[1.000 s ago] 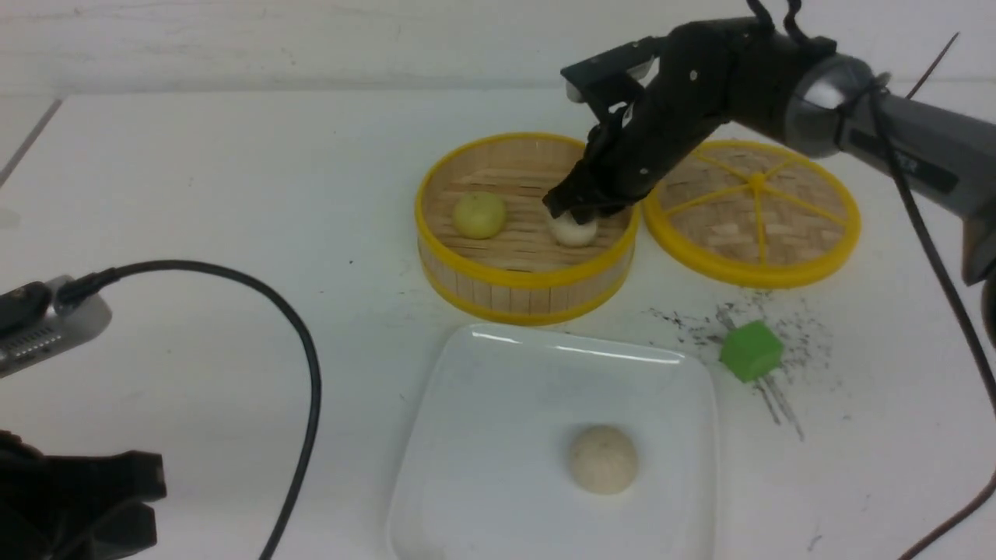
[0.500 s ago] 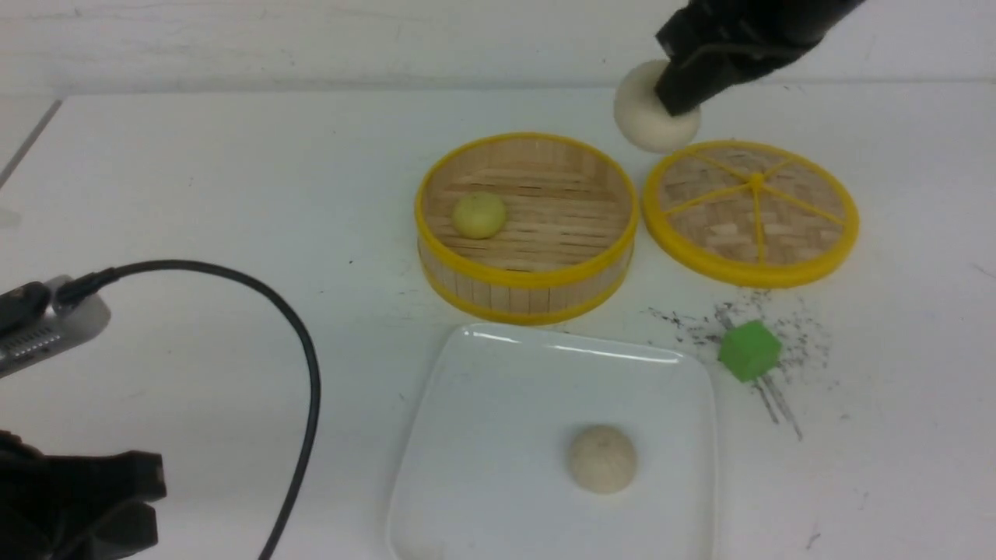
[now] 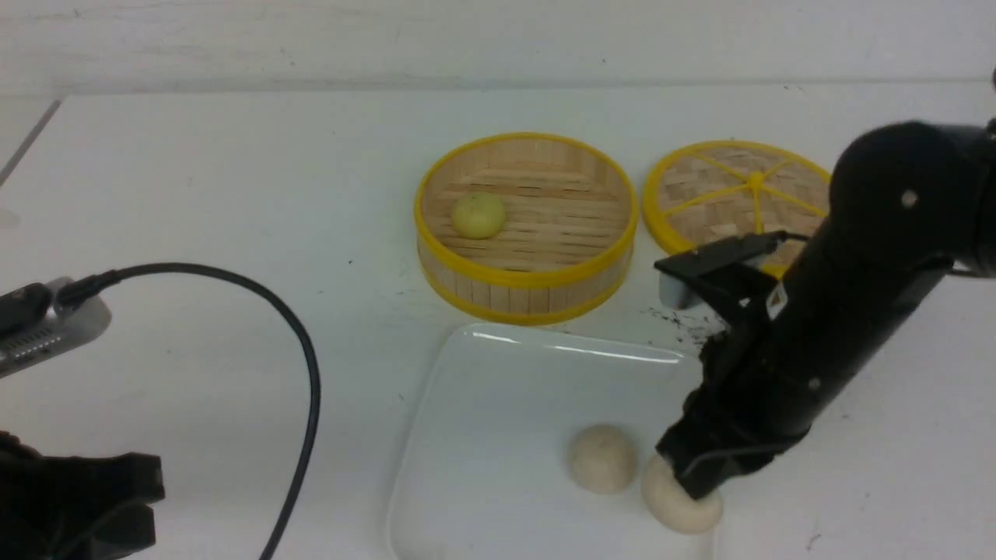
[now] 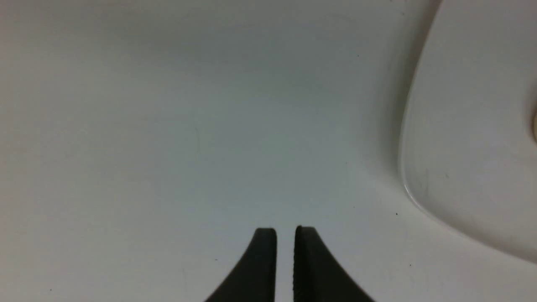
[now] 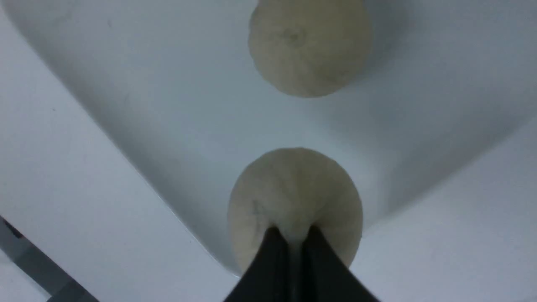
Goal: Put the steamed buns into the plate on the white tablecloth.
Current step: 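Move the steamed bun from the bamboo steamer onto the white plate with the right gripper, then reach into the bamboo steamer and grasp a bun with the left gripper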
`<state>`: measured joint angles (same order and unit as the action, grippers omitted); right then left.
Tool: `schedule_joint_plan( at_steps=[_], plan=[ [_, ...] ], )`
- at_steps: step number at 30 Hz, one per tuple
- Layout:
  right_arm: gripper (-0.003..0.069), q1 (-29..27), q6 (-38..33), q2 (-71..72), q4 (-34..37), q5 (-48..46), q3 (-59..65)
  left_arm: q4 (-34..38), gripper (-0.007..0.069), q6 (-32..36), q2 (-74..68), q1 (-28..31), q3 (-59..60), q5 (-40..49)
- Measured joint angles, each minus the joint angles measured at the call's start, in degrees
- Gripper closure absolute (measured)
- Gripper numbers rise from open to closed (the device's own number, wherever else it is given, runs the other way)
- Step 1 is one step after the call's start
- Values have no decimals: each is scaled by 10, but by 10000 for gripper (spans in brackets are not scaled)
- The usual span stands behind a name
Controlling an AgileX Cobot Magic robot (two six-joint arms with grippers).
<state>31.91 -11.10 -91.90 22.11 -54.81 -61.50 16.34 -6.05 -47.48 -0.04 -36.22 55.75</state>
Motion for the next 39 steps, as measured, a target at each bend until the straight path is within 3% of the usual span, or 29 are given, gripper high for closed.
schedule_joint_plan(
  at_steps=[9, 18, 22, 25, 29, 30, 31, 33, 39],
  plan=[
    [572, 62, 7, -16, 8, 96, 35, -4, 518, 0, 0, 0, 0, -1],
    [217, 69, 12, -24, 7, 68, 15, 0, 496, 0, 0, 0, 0, -1],
    [165, 62, 12, -24, -18, -18, -43, 19, 475, 0, 0, 0, -1, -2],
    [202, 55, 12, -19, -34, -61, -72, 25, 449, 1, -8, 0, -13, 8],
    [436, 39, 13, 28, -78, -131, -104, 28, 378, 2, -49, 0, -85, 50],
    [449, 37, 14, 34, -80, -133, -105, 29, 375, 2, -55, 0, -93, 53],
    [540, 29, 18, 59, -97, -144, -106, 31, 351, 5, -73, 0, -119, 61],
    [643, 15, 30, 99, -116, -148, -102, 39, 319, 17, -113, -1, -167, 71],
    [675, -27, 65, 220, -158, -155, -47, 65, 284, 52, -205, -29, -266, 81]
  ],
)
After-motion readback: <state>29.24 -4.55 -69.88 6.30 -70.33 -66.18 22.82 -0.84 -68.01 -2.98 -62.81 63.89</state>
